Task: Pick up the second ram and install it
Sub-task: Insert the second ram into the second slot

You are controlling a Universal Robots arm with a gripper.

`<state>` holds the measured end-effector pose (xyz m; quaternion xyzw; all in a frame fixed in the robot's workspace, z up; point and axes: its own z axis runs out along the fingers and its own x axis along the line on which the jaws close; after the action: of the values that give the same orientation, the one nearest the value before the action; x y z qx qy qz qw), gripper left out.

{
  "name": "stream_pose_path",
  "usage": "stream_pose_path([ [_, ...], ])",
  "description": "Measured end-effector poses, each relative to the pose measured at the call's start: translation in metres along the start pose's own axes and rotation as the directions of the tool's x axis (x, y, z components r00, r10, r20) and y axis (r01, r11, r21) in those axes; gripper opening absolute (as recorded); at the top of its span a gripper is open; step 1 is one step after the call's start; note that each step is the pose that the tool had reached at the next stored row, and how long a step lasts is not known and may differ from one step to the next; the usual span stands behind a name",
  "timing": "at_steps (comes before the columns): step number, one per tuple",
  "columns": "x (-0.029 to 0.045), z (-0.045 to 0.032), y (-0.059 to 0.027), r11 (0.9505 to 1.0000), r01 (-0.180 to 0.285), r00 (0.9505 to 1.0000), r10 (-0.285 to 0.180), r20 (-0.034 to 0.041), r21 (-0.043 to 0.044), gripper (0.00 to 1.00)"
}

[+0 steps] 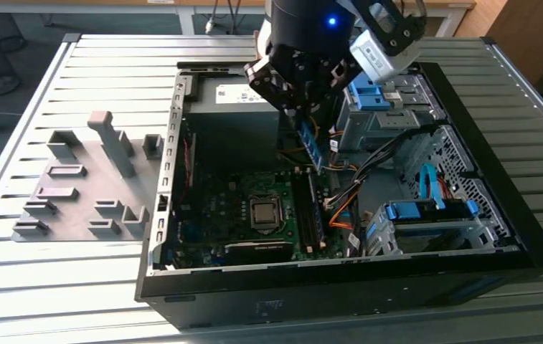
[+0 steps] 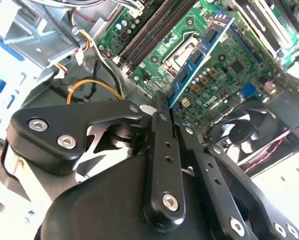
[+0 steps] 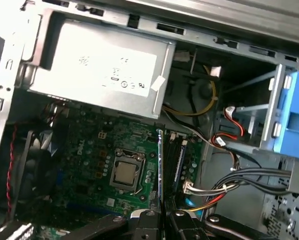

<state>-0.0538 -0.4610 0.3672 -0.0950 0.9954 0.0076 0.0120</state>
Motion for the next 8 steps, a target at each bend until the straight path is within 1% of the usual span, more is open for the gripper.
stream_pose_path([
  [4, 0.0000, 0.0005, 0.0000, 0.9981, -0.062, 0.9981, 0.062, 0.0008, 0.0020, 0.14],
  [6, 0.0000, 0.0007, 0.0000, 0.9957, -0.092, 0.9957, 0.092, 0.0012, 0.0029, 0.14],
  [8, 0.0000, 0.0009, 0.0000, 0.9922, -0.124, 0.9922, 0.124, 0.0018, 0.0040, 0.14],
])
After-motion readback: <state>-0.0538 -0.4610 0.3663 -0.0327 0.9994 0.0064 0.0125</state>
